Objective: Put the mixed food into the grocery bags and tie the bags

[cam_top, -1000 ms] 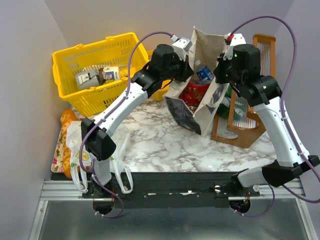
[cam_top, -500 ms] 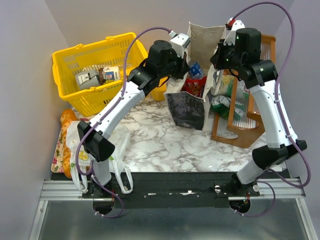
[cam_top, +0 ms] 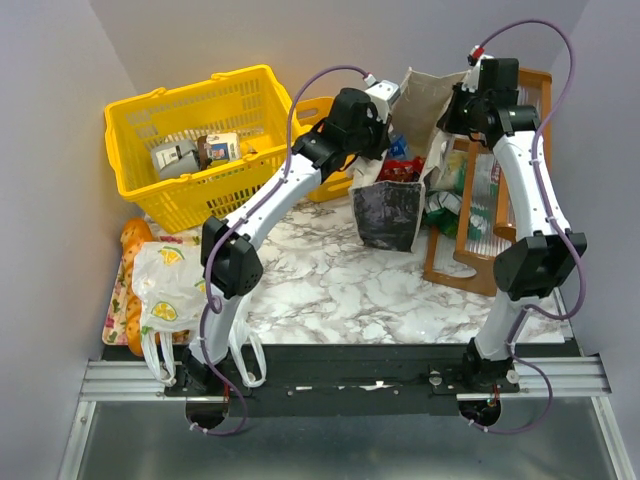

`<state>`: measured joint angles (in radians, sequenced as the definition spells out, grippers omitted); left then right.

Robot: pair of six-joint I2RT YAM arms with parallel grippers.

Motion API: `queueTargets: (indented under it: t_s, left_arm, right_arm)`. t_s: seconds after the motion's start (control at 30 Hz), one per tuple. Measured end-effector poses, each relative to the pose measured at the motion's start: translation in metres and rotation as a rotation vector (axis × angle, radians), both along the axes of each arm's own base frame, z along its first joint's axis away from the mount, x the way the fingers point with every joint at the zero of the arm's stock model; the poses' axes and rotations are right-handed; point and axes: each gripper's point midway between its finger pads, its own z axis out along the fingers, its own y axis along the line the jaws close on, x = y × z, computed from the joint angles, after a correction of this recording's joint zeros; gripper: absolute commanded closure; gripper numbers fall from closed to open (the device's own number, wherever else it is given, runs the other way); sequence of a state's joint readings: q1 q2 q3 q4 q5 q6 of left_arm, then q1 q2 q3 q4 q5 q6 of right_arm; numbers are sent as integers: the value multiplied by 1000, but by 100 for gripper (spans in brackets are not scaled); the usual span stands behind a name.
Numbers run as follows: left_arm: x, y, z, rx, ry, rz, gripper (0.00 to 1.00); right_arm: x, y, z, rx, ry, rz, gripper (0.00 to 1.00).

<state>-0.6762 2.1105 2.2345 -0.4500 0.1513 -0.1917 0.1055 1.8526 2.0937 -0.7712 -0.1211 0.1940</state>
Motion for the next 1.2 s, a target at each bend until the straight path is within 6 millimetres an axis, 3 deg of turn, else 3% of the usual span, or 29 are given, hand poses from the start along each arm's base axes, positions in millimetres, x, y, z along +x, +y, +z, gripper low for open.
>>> queueTargets:
  t_s: [0.13,0.3,0.5,0.83,0.87,0.9,1.0,1.03,1.13,1.2]
  left_arm:
    - [9,-11,-11,-17,-7,-24,100]
    - [11,-19,-11,-35,-17,-54,100]
    - [27,-31,-16,-57,-53,-56,100]
    - [58,-26,-16,-114,-106,-25,99]
    - [61,-26,-16,-119,-114,-23,93]
    - [63,-25,-16,-122,-118,-21,72]
    - [66,-25,-11,-131,-141,-23,35]
    - [67,-26,-3,-146,-172,-26,29]
    - [62,-22,22,-171,-233,-30,12]
    - [53,-16,40,-180,-270,-33,1]
  right_arm:
    - [7,-15,-17,3,38,-42,99]
    - [9,-25,-19,-29,38,-97,99]
    - [16,-39,-23,-53,43,-133,99]
    - [46,-42,-26,-65,-2,-136,99]
    - [49,-42,-25,-64,-10,-137,99]
    - [51,-43,-25,-64,-14,-137,98]
    - [54,-44,-23,-66,-20,-136,70]
    - [56,-44,-21,-67,-34,-136,51]
    - [65,-45,5,-56,-130,-129,19]
    - [63,-45,25,-46,-185,-117,10]
